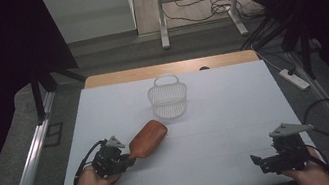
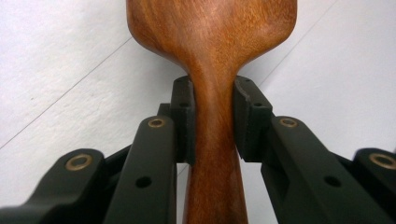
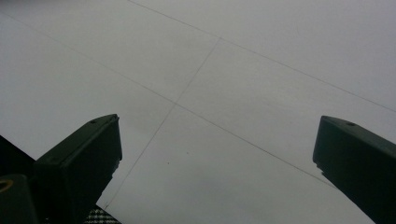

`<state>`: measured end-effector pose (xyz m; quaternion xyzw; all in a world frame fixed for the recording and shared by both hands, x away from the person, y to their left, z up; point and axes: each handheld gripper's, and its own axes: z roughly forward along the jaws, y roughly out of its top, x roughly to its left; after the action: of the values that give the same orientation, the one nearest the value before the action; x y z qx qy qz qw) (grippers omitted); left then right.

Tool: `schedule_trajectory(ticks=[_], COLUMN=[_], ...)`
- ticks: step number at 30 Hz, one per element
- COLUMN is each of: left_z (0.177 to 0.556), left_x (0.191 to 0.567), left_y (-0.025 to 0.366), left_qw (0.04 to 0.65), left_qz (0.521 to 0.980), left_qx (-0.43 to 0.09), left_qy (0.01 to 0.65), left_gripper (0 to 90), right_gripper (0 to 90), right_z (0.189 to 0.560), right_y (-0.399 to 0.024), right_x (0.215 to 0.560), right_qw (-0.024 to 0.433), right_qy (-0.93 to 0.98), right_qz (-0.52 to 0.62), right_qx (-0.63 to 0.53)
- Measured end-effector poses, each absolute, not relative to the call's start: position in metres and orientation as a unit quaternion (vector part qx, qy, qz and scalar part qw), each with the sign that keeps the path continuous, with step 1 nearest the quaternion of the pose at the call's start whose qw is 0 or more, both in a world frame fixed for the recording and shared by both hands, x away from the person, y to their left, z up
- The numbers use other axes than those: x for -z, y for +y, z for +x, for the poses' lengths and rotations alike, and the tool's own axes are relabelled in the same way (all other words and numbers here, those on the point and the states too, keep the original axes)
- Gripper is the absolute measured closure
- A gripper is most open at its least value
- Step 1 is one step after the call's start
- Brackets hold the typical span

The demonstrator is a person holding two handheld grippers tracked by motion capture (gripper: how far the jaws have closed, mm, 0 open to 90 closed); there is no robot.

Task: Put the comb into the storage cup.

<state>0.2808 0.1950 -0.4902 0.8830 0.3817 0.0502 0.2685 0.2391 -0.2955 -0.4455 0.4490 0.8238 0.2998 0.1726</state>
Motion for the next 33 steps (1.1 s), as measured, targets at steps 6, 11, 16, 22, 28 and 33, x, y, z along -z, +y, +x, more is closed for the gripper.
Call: schedule_trajectory(ticks=[6,11,16,22,28,33], left_z=[0.277,0.271,0.267,0.262,0.258,0.256], left_x=[0.484,0.475,0.47,0.463,0.456,0.453], left_y=[0.197,0.2,0.201,0.201,0.201,0.199], left_qw=[0.293,0.323,0.337,0.357,0.38,0.389], left_qz=[0.875,0.863,0.856,0.849,0.838,0.834], left_qx=[-0.053,-0.065,-0.073,-0.088,-0.095,-0.098], left_qy=[0.382,0.383,0.384,0.379,0.379,0.379], left_gripper=[72.4,72.3,72.3,72.3,72.3,72.2], right_gripper=[0.9,0.0,0.1,0.0,0.0,0.0], right_z=[0.239,0.238,0.237,0.232,0.231,0.231], right_y=[-0.296,-0.296,-0.296,-0.294,-0.295,-0.296], right_x=[0.445,0.445,0.444,0.442,0.441,0.44], right_qw=[0.173,0.173,0.175,0.177,0.177,0.171], right_qy=[0.824,0.823,0.823,0.83,0.828,0.826], right_qz=[0.448,0.446,0.444,0.421,0.419,0.417], right_qx=[-0.302,-0.306,-0.309,-0.319,-0.328,-0.339])
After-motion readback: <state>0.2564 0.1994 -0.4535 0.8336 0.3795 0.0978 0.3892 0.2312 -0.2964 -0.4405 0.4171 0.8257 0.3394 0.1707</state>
